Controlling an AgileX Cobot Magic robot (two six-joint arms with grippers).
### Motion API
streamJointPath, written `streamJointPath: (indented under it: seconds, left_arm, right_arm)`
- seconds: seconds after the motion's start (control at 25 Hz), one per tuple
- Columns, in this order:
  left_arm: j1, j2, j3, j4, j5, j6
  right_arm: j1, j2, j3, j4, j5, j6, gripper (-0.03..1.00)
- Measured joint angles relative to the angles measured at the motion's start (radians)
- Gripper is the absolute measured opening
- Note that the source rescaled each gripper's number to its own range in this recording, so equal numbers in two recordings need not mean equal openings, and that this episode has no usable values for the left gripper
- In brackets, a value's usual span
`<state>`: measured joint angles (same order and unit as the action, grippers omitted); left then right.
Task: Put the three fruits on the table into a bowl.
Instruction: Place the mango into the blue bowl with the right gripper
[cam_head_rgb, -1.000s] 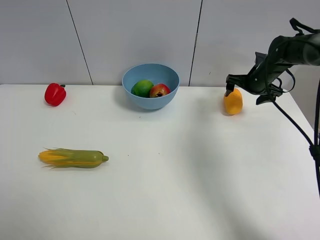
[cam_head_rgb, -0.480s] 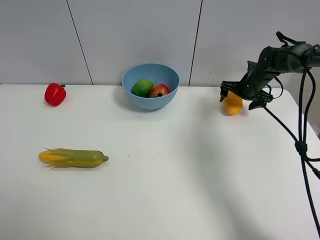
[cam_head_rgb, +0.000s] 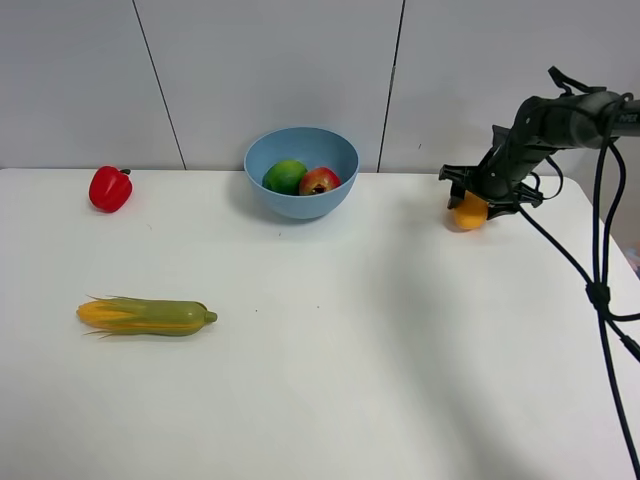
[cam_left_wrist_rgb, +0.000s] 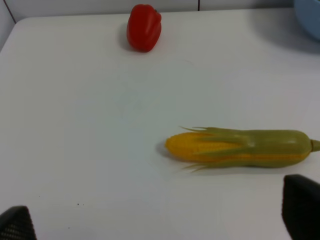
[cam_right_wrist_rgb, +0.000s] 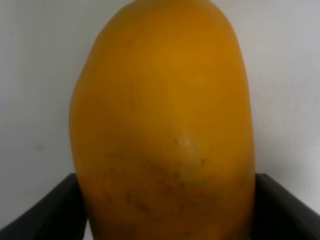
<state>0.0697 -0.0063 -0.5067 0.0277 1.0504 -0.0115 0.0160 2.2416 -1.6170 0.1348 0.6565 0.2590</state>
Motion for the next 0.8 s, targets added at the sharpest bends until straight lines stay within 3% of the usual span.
streamJointPath:
  seconds: [0.16, 0.4, 0.64, 0.8]
  left_arm:
    - [0.000, 0.000, 0.000, 0.000, 0.000, 0.000]
    - [0.000, 0.000, 0.000, 0.000, 0.000, 0.000]
    - [0.000, 0.000, 0.000, 0.000, 0.000, 0.000]
    - [0.000, 0.000, 0.000, 0.000, 0.000, 0.000]
  right_arm:
    - [0.028, -0.074, 0.001, 0.019, 0.076, -0.104, 0.01]
    - [0.144, -0.268, 0.000, 0.189, 0.124, -0.349, 0.01]
    - [0.270, -0.302, -0.022, 0.281, 0.021, -0.424, 0.01]
    - [0.308, -0.205, -0.152, 0.285, -0.016, -0.423, 0.01]
